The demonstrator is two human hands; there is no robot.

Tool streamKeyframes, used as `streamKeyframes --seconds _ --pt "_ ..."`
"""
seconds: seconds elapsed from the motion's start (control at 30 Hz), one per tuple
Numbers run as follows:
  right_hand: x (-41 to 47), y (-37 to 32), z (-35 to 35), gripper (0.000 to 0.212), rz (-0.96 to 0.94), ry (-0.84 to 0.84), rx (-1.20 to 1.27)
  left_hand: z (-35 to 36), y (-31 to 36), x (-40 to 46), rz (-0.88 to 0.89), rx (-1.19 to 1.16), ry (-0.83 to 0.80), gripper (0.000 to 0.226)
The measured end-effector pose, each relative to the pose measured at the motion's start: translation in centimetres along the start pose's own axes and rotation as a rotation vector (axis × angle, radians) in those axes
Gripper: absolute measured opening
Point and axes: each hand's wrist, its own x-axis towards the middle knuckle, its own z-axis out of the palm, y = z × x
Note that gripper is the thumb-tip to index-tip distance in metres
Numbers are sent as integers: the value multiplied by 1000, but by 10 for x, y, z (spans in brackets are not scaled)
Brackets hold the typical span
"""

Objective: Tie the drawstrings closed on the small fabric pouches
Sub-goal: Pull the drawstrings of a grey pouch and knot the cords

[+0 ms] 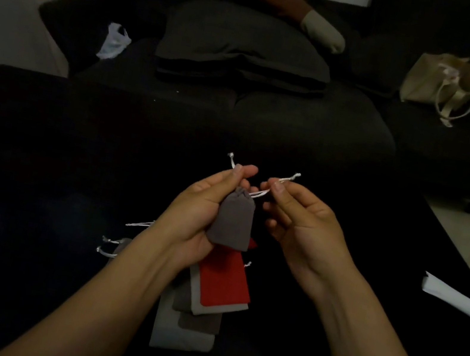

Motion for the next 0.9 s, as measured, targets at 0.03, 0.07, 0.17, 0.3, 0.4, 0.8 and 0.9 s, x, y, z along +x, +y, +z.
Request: streamKeyframes --seconds 0.03,0.07,0.17,0.3,0.4,0.8,0.9 --pt "0 0 -1 9 3 -1 -33 -1 1 0 -8 21 -13 24" --pt "0 1 -1 7 6 -4 -57 -1 0 1 -18 44 -24 26" --pt "0 0 0 9 -1 1 -108 -2 0 2 -39 17 -57 27" --pt "-1 0 1 10 22 31 -120 -4 7 0 -67 -207 -172 24" --pt "1 1 0 8 -98 108 -146 -4 5 0 -32 91 -130 26" --pt "3 -7 -17 7 -263 -87 -530 2 2 -7 -46 566 -204 32" --pt "2 -7 -20 8 -217 -73 -568 2 -4 -10 -29 727 -212 26"
